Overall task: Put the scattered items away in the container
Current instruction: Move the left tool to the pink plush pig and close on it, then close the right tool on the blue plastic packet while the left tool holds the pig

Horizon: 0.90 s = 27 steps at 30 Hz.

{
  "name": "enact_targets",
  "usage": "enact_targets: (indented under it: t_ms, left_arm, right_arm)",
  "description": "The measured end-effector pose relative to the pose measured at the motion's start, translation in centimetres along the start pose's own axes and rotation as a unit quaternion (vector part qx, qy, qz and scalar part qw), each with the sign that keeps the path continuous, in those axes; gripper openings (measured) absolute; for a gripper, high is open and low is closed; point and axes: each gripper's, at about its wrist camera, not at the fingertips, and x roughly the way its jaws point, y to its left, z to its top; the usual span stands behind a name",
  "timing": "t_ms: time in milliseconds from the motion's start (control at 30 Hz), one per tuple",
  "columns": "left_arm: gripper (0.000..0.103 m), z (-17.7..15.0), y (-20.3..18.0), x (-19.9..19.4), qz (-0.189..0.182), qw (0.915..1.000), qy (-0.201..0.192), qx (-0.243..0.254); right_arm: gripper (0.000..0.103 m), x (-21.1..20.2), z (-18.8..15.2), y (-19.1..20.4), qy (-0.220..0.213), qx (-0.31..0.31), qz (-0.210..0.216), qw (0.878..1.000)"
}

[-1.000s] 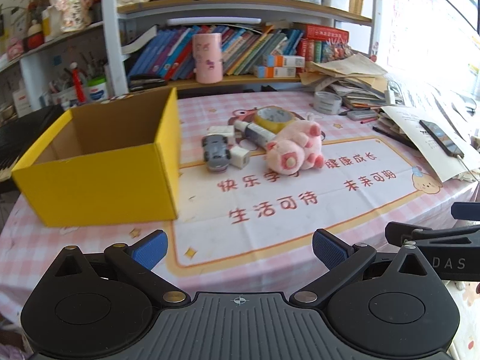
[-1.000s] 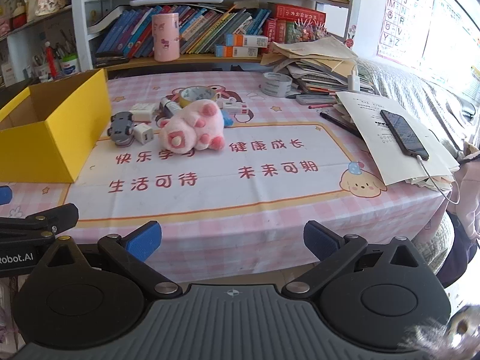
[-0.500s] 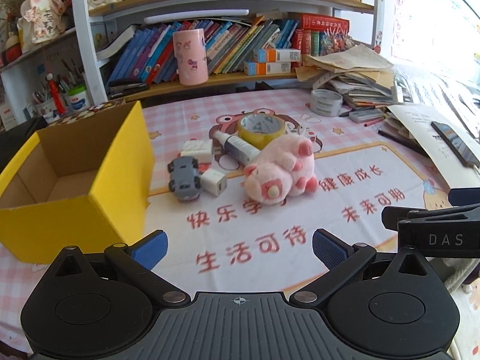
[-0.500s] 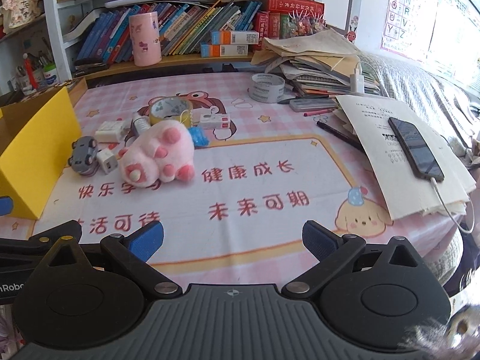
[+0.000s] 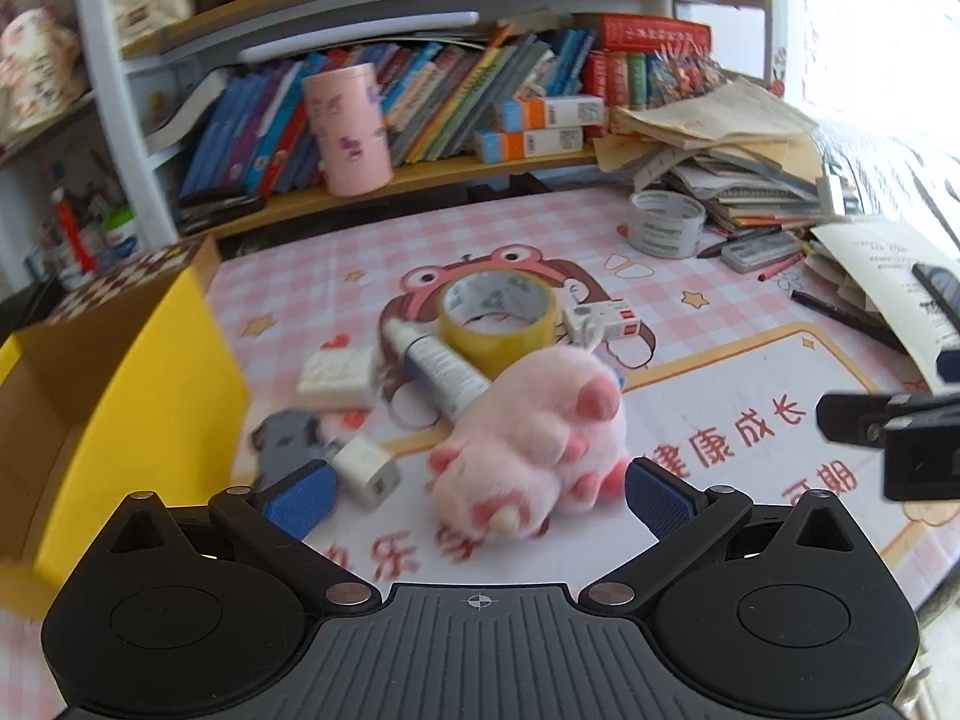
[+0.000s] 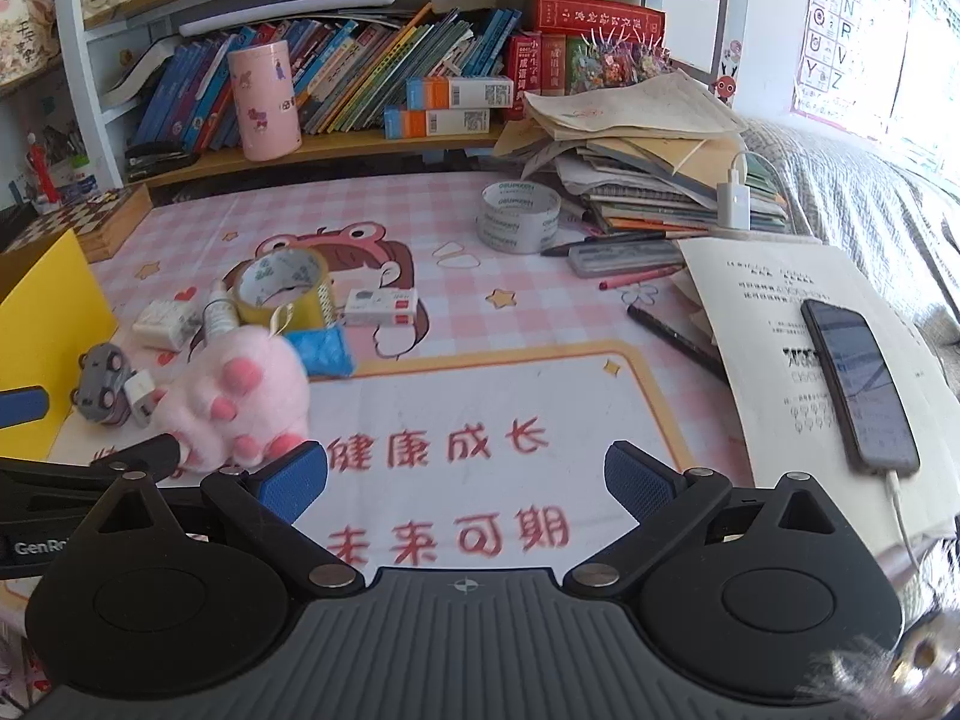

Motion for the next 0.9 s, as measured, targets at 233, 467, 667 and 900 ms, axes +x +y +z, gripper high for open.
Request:
enact_targets:
  t_ms: [233,467,667,900]
  left_arm:
    - [0.103,1.4,-2.5,4.0,0.007,0.9992,-0.001,0.039]
    - [0.103,1.5,-3.5,6.9,0.004,0.9984,0.028,0.05]
    - [0.092,1.0,-3.3,8.1,-0.012,0.9976,0.059,0.032]
    - [0.079,1.4,-1.7,4.7,-0.025,0.9984,0.042,-0.027]
  right_arm:
    - [0.101,2.0,1.8,-2.3,-0.002,-0.008,0.011,1.0]
    - [0.101,3.3,2.6,-3.3,-0.001,-0.013,0.027,1.0]
    - [0.101,4.3,2.9,-3.6,0.011,-0.008,0.042,0.999]
    - [0.101,5.7,3.5,-2.4,0.015,-0.027,0.075,0.997]
